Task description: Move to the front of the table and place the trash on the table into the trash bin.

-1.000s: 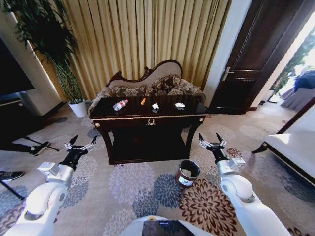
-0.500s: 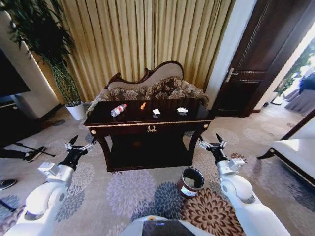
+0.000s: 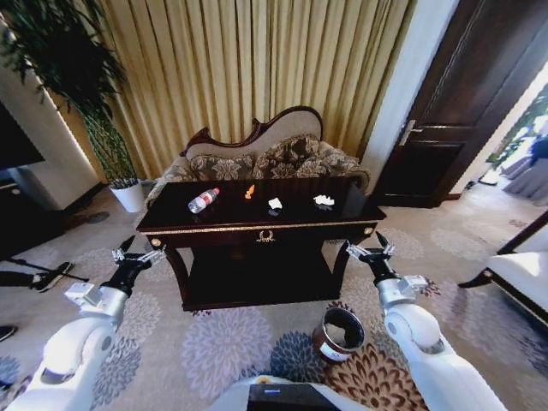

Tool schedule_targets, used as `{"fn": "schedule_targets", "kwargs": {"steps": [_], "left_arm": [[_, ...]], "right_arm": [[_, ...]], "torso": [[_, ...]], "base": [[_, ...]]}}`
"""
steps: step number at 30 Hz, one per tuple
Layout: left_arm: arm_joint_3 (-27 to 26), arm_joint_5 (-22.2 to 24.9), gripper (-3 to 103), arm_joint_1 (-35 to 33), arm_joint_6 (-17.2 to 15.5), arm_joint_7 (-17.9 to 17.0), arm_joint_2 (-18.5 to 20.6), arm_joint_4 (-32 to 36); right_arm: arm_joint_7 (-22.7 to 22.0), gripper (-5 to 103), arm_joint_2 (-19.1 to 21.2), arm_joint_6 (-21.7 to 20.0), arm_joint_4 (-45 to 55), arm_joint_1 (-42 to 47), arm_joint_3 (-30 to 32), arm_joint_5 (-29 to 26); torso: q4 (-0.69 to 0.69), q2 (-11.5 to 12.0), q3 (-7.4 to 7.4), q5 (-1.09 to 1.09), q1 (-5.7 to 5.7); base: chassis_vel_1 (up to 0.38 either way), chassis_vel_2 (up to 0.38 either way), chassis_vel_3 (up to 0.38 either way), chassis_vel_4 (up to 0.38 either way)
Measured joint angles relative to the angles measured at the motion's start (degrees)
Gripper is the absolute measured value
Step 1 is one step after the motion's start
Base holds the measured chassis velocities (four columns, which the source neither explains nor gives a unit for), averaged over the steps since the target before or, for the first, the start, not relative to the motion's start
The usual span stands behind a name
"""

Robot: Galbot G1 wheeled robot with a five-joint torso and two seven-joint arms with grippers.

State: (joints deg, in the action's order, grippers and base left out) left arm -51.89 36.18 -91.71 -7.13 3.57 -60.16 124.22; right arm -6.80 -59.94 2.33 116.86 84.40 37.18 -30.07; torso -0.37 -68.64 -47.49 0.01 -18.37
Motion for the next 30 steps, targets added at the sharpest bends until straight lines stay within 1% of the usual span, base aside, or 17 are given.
{"fn": "schedule_targets", "kwargs": {"steps": [30], "left_arm": [[-0.2, 0.0, 100, -0.5, 0.1, 1.3, -0.3, 0.1]], "right_arm": [[0.0, 100, -0.2, 0.2, -0.1, -0.1, 0.1, 0.0]], "torso": [[-0.01, 0.0, 0.00, -0.01, -0.01]], "base": [[-0.138, 0.138, 0.143, -0.139]]}}
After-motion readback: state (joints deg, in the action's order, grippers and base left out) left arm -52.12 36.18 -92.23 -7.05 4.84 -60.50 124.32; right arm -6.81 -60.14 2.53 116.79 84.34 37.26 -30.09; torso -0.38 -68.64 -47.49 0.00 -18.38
